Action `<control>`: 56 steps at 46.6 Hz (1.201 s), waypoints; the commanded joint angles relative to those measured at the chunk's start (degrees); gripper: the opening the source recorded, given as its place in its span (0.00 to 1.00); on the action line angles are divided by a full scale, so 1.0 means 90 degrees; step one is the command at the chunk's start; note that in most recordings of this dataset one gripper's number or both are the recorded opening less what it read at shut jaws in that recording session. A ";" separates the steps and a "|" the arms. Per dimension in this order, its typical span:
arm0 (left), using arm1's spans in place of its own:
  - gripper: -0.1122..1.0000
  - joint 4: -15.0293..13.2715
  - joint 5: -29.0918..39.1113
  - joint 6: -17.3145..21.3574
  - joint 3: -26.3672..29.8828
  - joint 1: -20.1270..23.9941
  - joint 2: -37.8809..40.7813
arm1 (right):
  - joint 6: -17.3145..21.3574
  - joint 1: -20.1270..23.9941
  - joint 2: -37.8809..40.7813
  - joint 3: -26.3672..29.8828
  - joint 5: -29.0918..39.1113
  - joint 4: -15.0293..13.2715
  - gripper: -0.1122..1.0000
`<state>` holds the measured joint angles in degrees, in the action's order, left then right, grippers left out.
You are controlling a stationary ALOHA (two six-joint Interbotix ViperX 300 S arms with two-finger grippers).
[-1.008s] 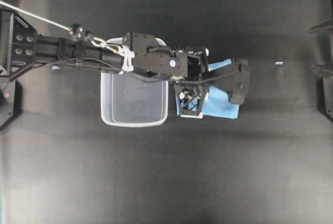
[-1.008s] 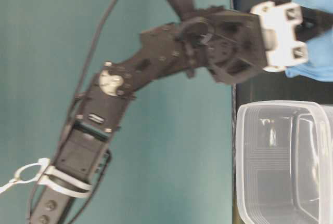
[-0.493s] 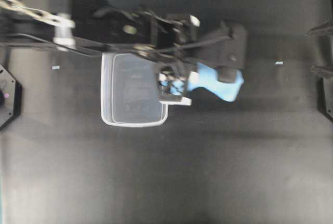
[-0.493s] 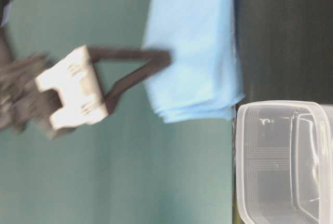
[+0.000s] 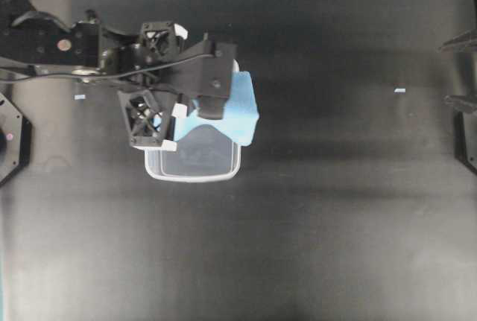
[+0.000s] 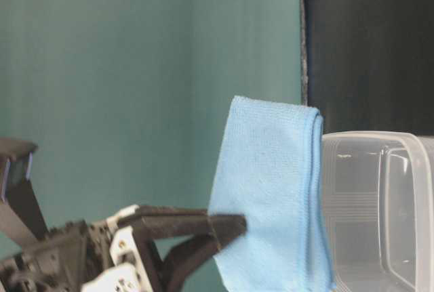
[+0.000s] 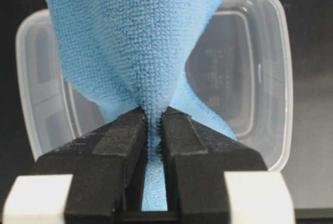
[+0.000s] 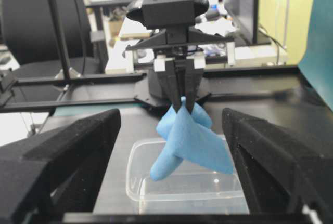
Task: Place the blue towel into the container with the left arm.
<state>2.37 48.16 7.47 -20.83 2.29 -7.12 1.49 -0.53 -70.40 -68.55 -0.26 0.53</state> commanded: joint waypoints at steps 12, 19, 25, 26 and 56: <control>0.15 0.0020 -0.0234 0.0020 -0.0225 0.0146 -0.0166 | 0.0000 0.0000 0.0049 0.0059 -0.0039 0.0010 0.79; 0.16 0.0020 -0.0371 0.0000 -0.0312 0.0205 -0.0127 | 0.0000 0.0000 0.0049 0.0059 -0.0049 0.0010 0.79; 0.39 0.0020 -0.0381 -0.0049 -0.0371 0.0225 -0.0146 | 0.0010 0.0000 0.0049 0.0059 -0.0049 0.0010 0.79; 0.46 0.0020 -0.0391 -0.0049 -0.0400 0.0215 -0.0156 | 0.0010 0.0000 0.0049 0.0059 -0.0049 0.0010 0.79; 0.84 0.0029 -0.1455 -0.0439 -0.1152 -0.0039 -0.2695 | -0.0010 0.0000 0.0010 0.0029 -0.0029 0.0010 0.79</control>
<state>2.37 38.06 3.60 -29.18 2.64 -26.98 1.49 -0.53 -70.75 -68.55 -0.35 0.44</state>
